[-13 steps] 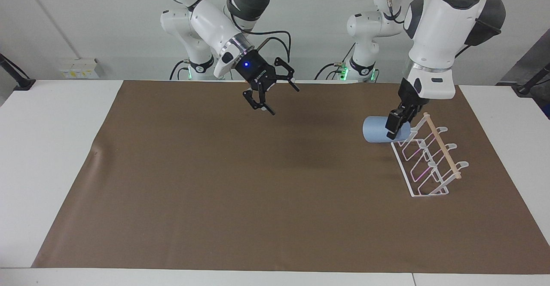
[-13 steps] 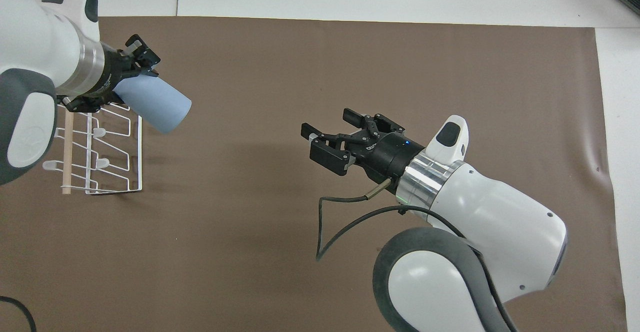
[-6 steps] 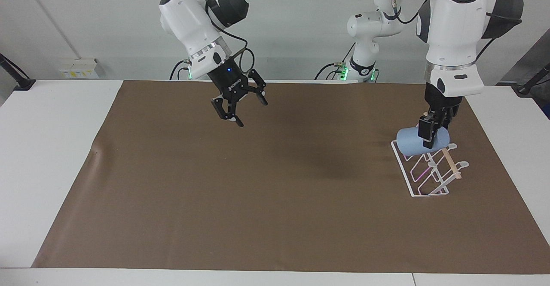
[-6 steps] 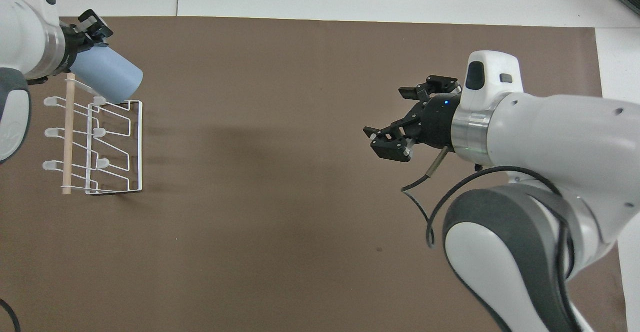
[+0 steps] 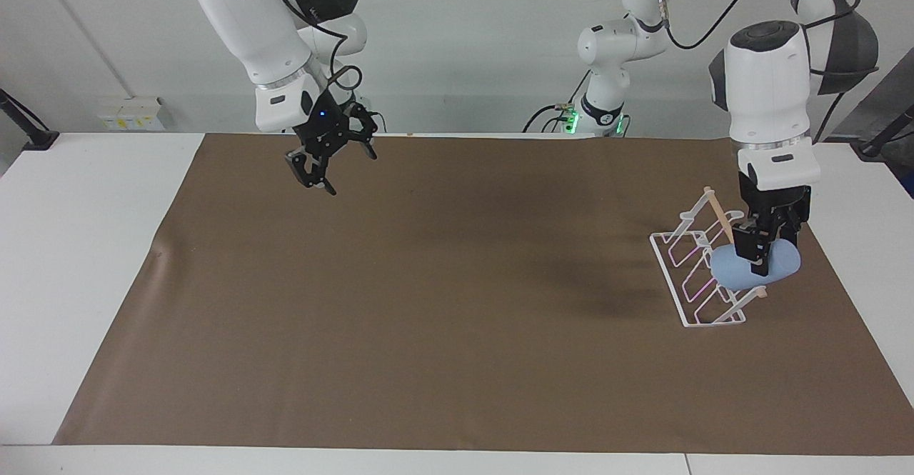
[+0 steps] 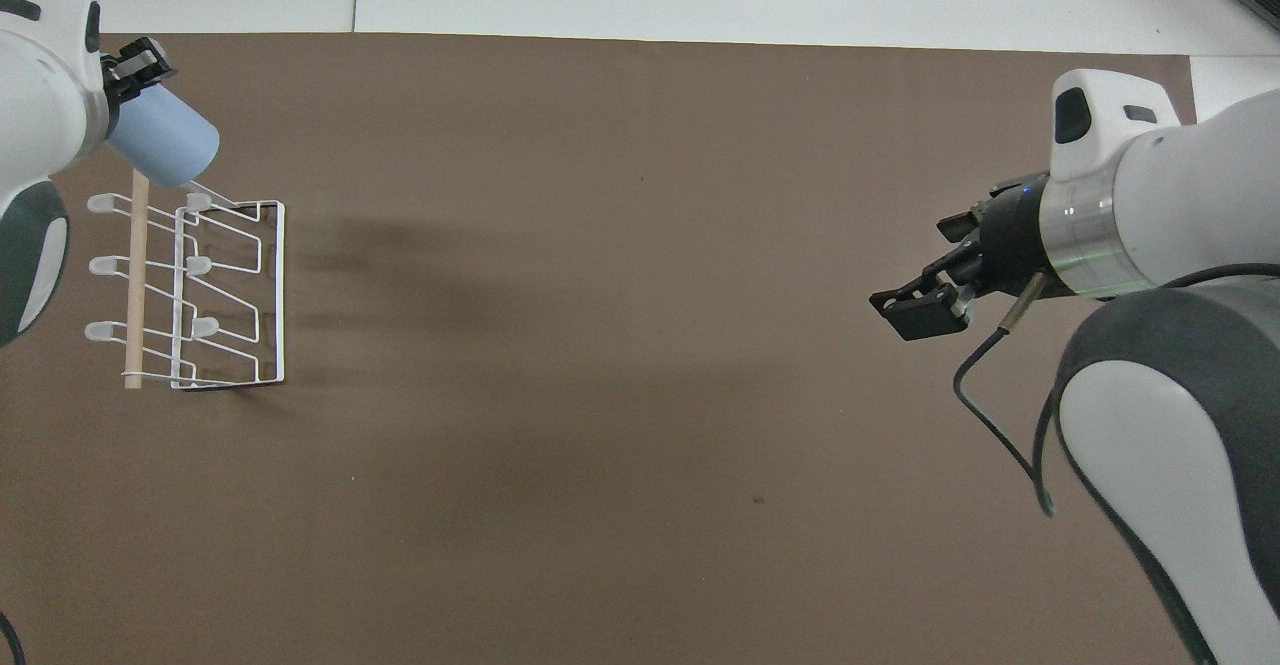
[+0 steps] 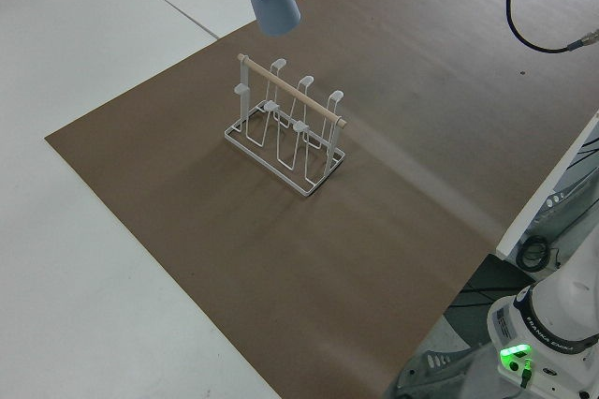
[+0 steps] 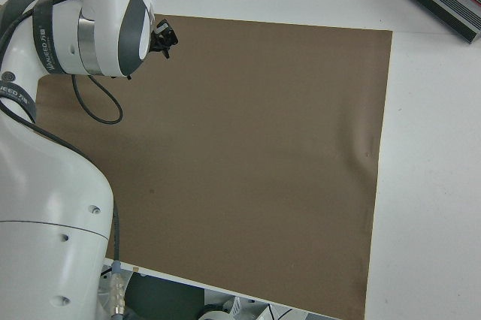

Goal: Hang cup on cup holder
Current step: 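Move the cup over the wire rack while the right gripper withdraws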

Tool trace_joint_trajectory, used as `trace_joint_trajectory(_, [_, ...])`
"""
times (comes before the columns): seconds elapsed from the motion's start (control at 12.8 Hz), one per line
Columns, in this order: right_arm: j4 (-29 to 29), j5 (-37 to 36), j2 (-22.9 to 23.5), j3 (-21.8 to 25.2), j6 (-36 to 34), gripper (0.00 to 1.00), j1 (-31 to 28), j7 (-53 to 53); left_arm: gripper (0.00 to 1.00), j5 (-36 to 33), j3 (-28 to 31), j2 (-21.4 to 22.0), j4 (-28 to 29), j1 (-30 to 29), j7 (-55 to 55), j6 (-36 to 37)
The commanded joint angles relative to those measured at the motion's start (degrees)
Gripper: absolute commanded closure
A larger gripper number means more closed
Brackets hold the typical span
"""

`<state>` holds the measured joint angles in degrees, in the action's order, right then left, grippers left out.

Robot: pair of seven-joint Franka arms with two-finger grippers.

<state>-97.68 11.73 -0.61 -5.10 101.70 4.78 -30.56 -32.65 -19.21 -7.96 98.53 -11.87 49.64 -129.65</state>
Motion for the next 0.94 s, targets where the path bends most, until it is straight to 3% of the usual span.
trace_joint_trajectory(0.0, [5.99, -9.66, 1.4, 0.79, -7.8, 0.0, -0.21, 16.96, 1.0, -2.59, -0.12, 3.39, 5.78, -1.67, -0.42, -4.46])
trace_joint_trajectory(0.31, [6.19, -13.48, 1.4, 5.35, -9.77, 0.0, -0.21, 37.63, 1.0, -5.4, -0.04, 4.88, 10.87, -2.37, -0.16, -7.36])
trace_joint_trajectory(0.62, [5.05, -13.31, 1.14, 9.48, -7.84, 0.0, -0.21, 39.97, 1.0, -5.58, -0.12, 5.68, 12.82, -2.9, -0.16, -9.3])
trace_joint_trajectory(0.86, [-1.34, -13.22, -1.4, 10.02, -3.02, 0.0, -0.12, 40.06, 1.0, -5.58, -0.12, 6.11, 15.1, -2.9, 0.45, -10.8])
